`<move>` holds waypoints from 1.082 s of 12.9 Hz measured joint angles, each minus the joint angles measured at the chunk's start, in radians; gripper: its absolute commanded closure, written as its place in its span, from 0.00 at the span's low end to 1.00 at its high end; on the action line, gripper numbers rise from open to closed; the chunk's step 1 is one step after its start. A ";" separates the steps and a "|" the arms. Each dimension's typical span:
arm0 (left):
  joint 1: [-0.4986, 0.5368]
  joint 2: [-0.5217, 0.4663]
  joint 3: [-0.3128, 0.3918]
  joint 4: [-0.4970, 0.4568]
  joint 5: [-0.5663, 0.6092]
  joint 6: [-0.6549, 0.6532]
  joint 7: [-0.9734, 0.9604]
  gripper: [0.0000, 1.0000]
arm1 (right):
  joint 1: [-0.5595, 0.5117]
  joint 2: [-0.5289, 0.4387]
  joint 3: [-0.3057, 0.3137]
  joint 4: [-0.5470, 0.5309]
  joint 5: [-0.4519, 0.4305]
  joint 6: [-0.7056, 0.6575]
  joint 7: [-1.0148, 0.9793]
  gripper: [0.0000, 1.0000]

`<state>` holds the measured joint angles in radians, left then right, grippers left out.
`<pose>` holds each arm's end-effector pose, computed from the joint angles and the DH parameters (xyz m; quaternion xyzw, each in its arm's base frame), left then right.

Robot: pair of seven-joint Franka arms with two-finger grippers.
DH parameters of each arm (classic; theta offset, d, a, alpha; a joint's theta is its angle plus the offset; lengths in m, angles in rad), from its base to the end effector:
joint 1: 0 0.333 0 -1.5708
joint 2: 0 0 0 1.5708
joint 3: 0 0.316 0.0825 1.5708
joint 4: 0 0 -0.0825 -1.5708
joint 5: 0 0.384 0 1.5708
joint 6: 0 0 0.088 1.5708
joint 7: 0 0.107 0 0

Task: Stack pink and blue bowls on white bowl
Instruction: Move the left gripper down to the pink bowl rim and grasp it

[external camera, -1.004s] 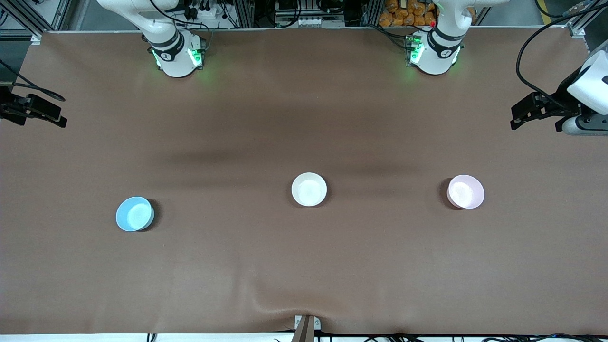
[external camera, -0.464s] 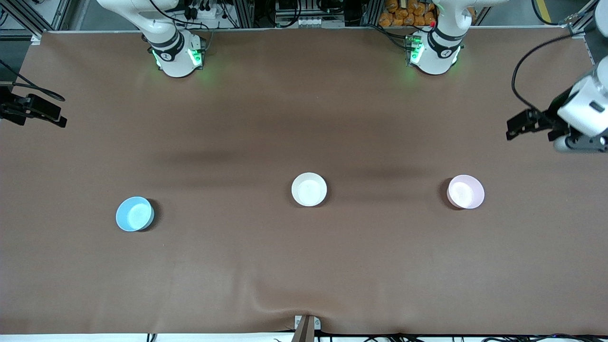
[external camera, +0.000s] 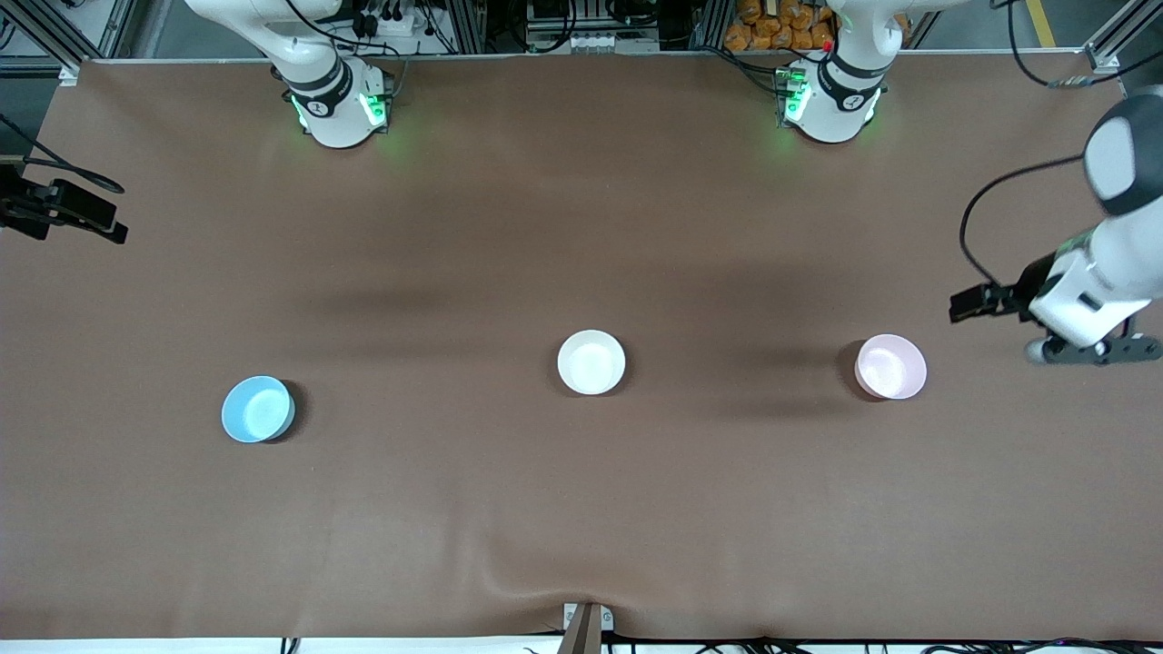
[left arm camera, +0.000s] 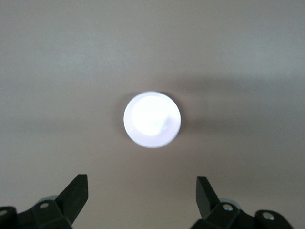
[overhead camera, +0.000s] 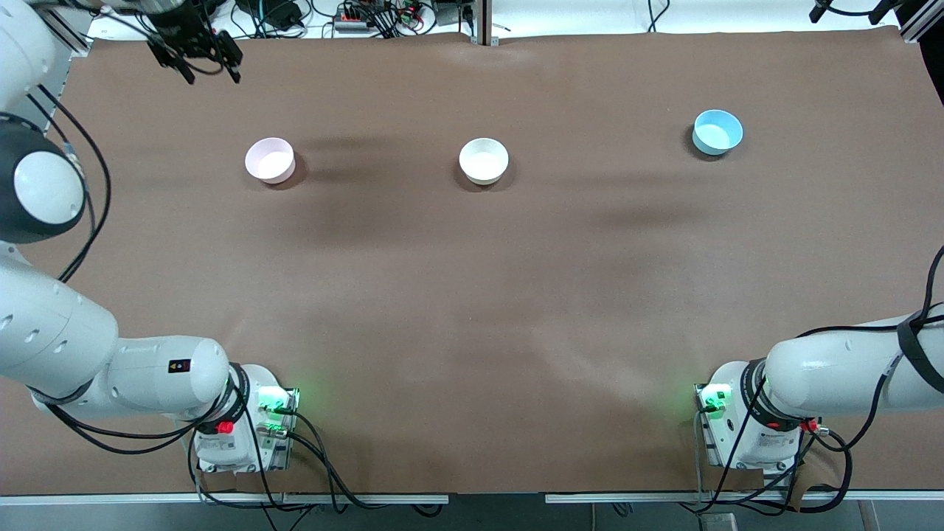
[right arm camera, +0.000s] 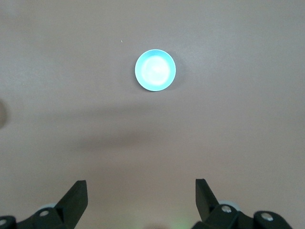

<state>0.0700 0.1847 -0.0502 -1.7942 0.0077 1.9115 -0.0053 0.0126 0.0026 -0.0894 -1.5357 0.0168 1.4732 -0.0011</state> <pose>0.6047 0.0140 0.4392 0.9994 0.0114 -0.0336 0.0013 0.5438 -0.0398 0.6312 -0.9987 0.0373 0.0322 0.0095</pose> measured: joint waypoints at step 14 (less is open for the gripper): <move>0.061 0.219 0.001 -0.282 0.010 0.550 0.143 0.29 | 0.000 0.000 0.001 0.000 0.000 0.000 0.000 0.00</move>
<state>0.1315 0.4036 -0.0492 -2.0763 0.0175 2.4618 0.1379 0.0129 0.0027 -0.0885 -1.5353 0.0167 1.4734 -0.0011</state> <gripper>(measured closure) 0.123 0.000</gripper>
